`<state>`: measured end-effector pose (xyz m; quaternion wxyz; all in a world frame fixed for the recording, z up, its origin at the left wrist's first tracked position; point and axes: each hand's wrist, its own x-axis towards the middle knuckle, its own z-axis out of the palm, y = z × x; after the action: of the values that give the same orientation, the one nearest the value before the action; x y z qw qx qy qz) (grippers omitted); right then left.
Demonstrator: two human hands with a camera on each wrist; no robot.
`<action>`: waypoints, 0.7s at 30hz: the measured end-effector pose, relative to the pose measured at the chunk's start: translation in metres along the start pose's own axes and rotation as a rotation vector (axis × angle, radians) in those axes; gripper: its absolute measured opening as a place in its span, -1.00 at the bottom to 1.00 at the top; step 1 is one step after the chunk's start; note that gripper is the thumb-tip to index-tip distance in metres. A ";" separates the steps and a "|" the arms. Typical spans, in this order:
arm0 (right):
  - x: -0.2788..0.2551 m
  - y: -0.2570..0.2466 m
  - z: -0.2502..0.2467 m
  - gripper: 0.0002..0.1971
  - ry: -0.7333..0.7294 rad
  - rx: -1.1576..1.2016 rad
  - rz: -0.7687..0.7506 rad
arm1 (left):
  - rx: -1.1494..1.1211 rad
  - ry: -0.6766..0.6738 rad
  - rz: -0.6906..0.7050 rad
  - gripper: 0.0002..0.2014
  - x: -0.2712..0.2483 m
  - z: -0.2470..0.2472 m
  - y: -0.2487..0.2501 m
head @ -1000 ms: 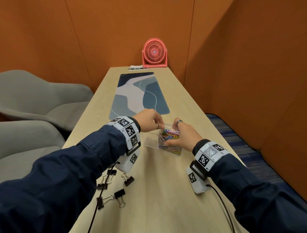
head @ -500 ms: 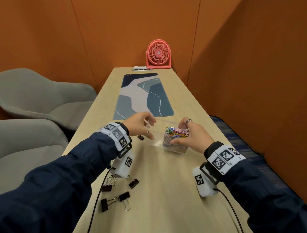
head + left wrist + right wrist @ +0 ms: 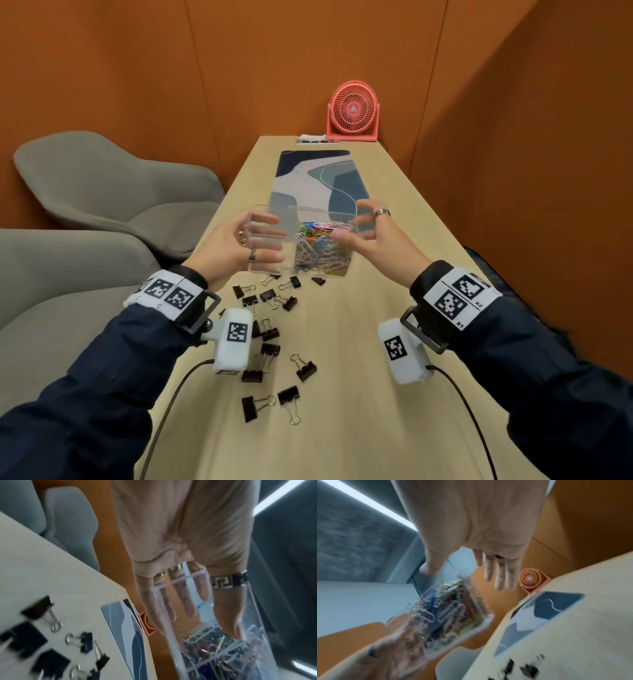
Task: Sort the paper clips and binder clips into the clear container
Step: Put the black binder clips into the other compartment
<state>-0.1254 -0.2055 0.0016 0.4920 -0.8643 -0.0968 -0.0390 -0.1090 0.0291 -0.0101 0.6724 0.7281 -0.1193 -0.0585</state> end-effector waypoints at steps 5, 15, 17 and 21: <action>0.010 0.011 0.033 -0.55 -0.397 -0.421 0.027 | -0.045 0.197 0.052 -0.41 -0.013 -0.041 -0.005; 0.012 0.009 0.093 -0.45 -0.956 -1.185 -0.053 | -0.044 0.307 0.068 -0.44 -0.025 -0.066 -0.017; 0.009 0.007 0.083 -0.49 -0.910 -1.204 -0.015 | -0.041 0.310 0.074 -0.43 -0.026 -0.067 -0.019; 0.001 -0.002 0.089 -0.43 -0.923 -1.039 -0.091 | -0.061 0.314 0.062 -0.42 -0.025 -0.065 -0.025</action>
<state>-0.1270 -0.1278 -0.0426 -0.0789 -0.9109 -0.3013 0.2707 -0.1143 0.1000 -0.0309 0.7061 0.7036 -0.0334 0.0730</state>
